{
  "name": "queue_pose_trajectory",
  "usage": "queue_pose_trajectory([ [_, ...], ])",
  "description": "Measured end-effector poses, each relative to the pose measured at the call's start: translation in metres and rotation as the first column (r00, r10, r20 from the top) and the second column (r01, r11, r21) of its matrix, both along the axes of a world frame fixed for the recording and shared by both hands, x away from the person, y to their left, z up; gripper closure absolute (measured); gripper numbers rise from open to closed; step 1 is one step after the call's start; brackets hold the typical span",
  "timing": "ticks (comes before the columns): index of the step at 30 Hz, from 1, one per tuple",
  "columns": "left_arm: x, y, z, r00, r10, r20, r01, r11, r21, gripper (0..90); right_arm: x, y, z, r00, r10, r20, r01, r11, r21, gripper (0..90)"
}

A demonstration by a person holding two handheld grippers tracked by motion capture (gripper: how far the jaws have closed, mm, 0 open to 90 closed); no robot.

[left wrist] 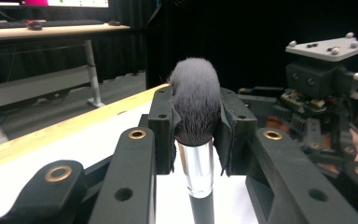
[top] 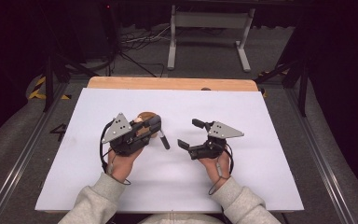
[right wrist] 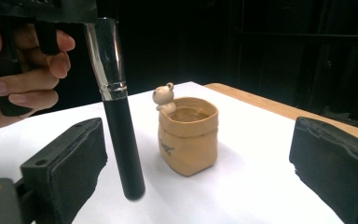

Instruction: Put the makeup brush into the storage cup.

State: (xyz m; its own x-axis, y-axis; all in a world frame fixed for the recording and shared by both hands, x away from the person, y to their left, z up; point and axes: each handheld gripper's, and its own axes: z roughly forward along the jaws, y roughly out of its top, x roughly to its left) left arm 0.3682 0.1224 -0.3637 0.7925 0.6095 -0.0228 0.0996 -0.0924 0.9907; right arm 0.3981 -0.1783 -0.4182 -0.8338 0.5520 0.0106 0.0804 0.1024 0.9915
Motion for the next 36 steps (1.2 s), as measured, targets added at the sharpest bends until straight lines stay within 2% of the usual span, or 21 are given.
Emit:
queue_pose_trajectory([
  [15,0.005,0.016,0.019,0.9983,0.053,0.023,-0.053,0.9985,0.008,70.7,-0.004,-0.038,0.000,0.9981,-0.061,-0.011,0.061,0.9980,-0.017,3.1],
  [29,0.012,0.023,0.029,0.9918,0.122,0.039,-0.123,0.9924,0.011,70.7,-0.005,-0.048,-0.003,0.9969,-0.077,-0.015,0.076,0.9963,-0.040,3.1],
  [36,0.015,0.022,0.033,0.9855,0.163,0.047,-0.164,0.9863,0.018,70.7,-0.004,-0.049,-0.003,0.9967,-0.081,-0.014,0.080,0.9962,-0.034,3.1],
])
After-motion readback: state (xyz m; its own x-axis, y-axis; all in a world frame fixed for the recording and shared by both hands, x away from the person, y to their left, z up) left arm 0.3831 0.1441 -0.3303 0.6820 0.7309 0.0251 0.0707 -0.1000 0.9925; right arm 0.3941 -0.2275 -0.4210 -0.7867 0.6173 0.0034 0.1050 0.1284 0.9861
